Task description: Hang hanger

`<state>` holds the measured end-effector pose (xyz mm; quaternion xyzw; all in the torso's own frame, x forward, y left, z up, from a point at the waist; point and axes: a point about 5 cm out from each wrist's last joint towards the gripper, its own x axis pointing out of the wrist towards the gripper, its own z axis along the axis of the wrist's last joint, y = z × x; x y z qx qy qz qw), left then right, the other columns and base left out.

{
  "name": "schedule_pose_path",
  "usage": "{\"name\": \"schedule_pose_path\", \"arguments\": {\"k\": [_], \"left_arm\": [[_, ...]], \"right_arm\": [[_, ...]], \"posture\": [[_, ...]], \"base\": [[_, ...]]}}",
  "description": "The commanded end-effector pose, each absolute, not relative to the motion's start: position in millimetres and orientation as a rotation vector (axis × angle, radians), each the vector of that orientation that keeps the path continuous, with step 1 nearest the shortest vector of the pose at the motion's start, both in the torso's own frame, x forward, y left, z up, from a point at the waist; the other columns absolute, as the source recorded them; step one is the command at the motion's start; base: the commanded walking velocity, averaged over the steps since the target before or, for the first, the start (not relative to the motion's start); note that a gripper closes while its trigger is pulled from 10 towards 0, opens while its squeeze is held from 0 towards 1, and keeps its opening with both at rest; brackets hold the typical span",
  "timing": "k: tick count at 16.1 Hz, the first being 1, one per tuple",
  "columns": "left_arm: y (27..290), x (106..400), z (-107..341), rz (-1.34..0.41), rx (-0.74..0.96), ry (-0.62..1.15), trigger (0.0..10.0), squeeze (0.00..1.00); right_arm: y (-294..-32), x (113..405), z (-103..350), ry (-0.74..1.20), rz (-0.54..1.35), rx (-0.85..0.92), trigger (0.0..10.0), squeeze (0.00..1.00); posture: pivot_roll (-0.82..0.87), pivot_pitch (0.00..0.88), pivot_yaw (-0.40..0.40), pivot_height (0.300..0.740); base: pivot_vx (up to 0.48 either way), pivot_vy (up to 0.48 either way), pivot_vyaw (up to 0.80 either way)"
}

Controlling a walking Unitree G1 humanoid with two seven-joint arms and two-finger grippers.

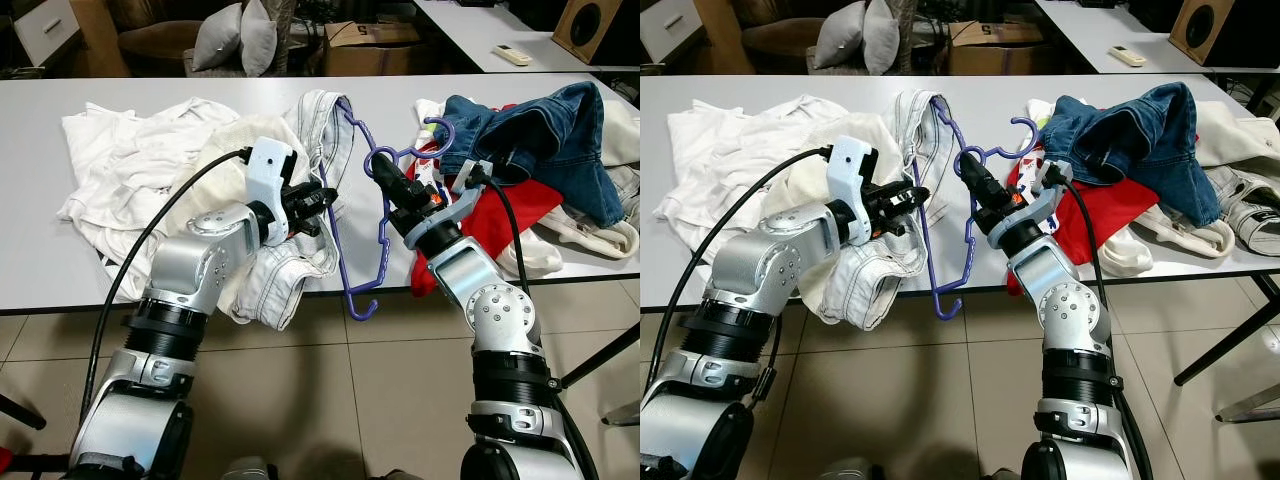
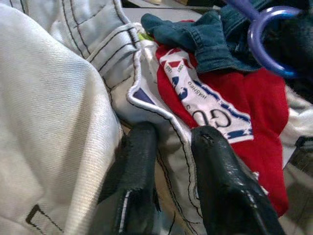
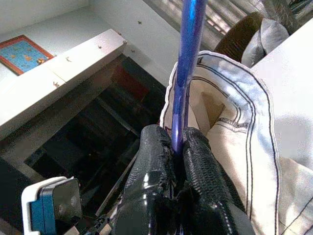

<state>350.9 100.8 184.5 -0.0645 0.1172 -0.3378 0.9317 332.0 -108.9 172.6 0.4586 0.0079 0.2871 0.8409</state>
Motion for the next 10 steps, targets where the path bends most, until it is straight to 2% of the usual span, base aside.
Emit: {"name": "schedule_pose_path", "arguments": {"k": [1,7,10], "left_arm": [[98.4,349.8,184.5,-0.716,-0.181,0.242,0.0,0.00],[99.6,352.1,187.4,-0.715,-0.318,0.225,0.0,0.00],[102.8,352.5,186.6,-0.711,-0.315,0.225,0.0,0.00]], "right_arm": [[-108.4,330.5,182.0,-0.035,0.637,0.959,10.0,0.00],[-109.3,329.4,181.3,-0.036,0.640,0.956,10.0,0.00],[-109.4,329.6,181.8,-0.041,0.641,0.958,10.0,0.00]], "posture": [[0.05,0.000,0.023,0.723],[0.04,0.000,0.023,0.723],[0.04,0.000,0.024,0.723]], "base": [[0.000,0.000,0.00],[0.000,0.000,0.00],[0.000,0.000,0.00]]}}
